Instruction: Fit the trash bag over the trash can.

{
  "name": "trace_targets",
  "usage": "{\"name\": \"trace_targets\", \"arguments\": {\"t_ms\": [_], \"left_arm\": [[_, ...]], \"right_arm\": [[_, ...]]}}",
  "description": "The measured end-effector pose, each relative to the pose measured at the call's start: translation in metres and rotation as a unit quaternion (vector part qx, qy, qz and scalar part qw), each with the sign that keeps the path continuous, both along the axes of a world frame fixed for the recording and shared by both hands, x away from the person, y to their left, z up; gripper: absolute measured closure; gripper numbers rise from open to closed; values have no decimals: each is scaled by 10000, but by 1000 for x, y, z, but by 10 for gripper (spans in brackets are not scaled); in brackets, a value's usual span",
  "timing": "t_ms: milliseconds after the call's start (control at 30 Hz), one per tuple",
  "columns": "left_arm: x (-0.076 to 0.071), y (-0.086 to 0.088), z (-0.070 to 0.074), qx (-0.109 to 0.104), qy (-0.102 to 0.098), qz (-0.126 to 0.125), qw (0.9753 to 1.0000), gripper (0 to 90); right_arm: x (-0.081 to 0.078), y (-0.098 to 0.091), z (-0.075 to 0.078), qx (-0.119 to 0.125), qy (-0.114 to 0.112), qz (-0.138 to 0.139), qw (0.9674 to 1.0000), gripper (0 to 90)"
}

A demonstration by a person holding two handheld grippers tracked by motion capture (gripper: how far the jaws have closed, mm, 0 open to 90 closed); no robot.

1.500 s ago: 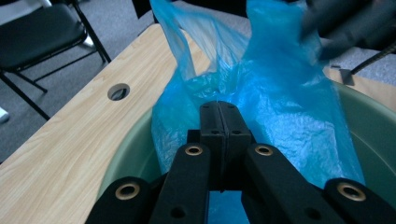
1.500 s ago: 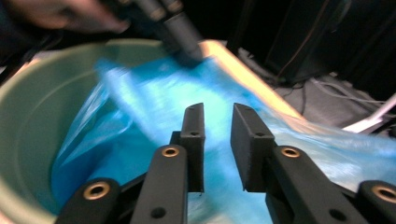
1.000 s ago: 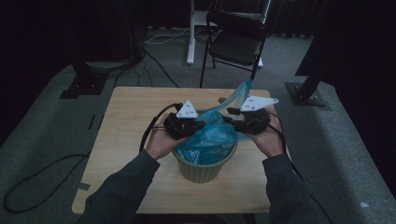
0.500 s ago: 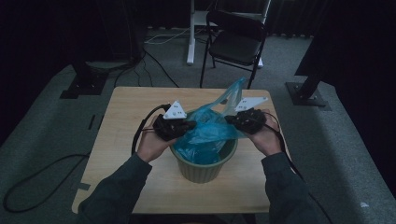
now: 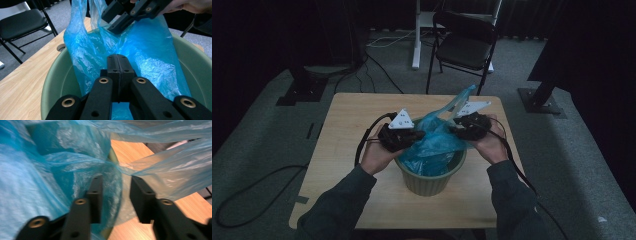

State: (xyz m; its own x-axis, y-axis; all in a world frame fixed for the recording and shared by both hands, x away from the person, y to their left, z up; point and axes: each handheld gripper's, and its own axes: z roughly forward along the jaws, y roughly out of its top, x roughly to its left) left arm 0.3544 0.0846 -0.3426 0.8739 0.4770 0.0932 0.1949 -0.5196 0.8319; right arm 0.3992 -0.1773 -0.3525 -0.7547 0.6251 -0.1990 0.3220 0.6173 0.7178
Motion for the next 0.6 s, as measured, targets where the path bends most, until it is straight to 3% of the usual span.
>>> {"name": "trace_targets", "arguments": {"t_ms": [100,133,233,300,600], "left_arm": [[0,1,0,11,5,7,10000,898],[0,1,0,11,5,7,10000,898],[1,7,-2,27,-9,104,9999,898],[3,10,-2,-5,8,145,9999,898],[6,25,-6,14,9,352,9994,898]], "right_arm": [[1,-3,-1,77,113,-42,9999,793],[1,-3,-1,77,113,-42,9999,793],[-3,-7,3,178,-12,-30,9998,854],[-5,-10,6,265,-87,-24,9996,871],[-7,-29,4,472,-21,-157,9988,899]]}}
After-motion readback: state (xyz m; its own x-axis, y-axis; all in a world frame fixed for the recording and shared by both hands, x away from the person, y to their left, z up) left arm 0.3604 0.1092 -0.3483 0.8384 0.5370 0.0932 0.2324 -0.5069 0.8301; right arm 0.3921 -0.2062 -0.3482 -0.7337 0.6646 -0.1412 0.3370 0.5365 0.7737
